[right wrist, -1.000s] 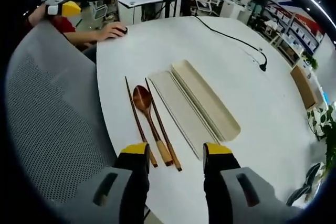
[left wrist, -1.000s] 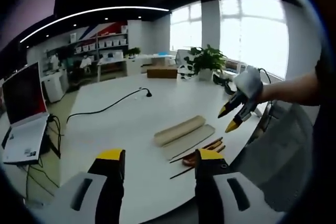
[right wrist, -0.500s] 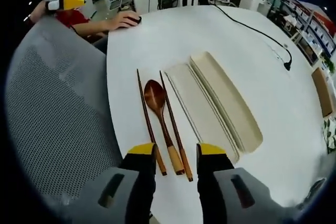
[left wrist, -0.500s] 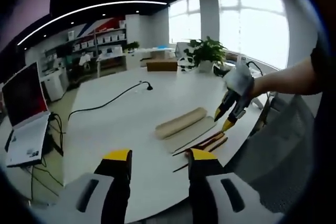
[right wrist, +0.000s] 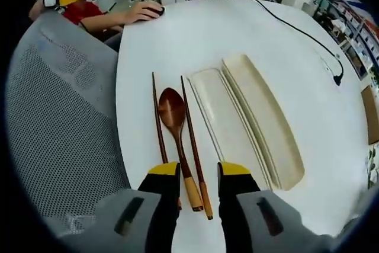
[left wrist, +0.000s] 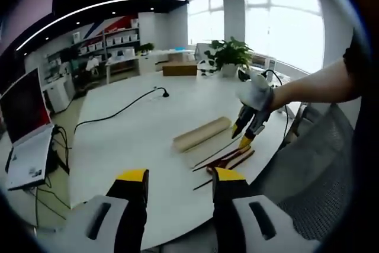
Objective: Arrange the utensils inside the cutlery case until each visible utensil rests in its matching compartment.
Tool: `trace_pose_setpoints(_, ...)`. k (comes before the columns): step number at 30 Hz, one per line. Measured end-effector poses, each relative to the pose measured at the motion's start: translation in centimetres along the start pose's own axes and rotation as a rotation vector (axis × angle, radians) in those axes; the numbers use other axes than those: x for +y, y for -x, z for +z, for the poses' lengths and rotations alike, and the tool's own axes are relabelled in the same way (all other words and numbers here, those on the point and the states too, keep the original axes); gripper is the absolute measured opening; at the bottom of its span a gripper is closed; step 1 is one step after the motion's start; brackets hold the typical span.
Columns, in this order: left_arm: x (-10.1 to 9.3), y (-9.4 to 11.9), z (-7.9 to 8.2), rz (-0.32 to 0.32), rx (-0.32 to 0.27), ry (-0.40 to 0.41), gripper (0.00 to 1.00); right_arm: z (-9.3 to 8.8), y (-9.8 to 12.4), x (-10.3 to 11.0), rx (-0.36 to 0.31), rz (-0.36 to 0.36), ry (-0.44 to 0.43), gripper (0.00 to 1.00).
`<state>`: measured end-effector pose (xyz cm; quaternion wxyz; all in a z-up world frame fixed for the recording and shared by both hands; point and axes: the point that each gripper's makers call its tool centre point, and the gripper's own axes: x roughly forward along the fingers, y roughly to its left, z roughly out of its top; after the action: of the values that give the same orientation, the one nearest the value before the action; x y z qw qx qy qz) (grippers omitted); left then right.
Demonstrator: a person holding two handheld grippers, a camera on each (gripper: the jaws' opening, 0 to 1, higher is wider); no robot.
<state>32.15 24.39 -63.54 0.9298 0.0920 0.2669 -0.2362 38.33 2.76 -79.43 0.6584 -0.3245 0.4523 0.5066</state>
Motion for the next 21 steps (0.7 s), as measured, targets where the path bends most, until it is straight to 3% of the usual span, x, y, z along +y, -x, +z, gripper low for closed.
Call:
trace_pose_setpoints(4, 0.0, 0.0, 0.0, -0.002, 0.003, 0.002, 0.44, -0.3, -0.6, 0.1, 0.025, 0.008, 0.008, 0.18)
trace_pose_setpoints(7, -0.1, -0.1, -0.1, -0.005, 0.007, -0.001, 0.43, -0.3, -0.9, 0.0, 0.033, 0.005, 0.034, 0.09)
trace_pose_setpoints(21, -0.3, -0.1, -0.1, -0.016, 0.013, -0.003, 0.42, 0.3, -3.0, 0.0, 0.066, 0.03, 0.034, 0.09)
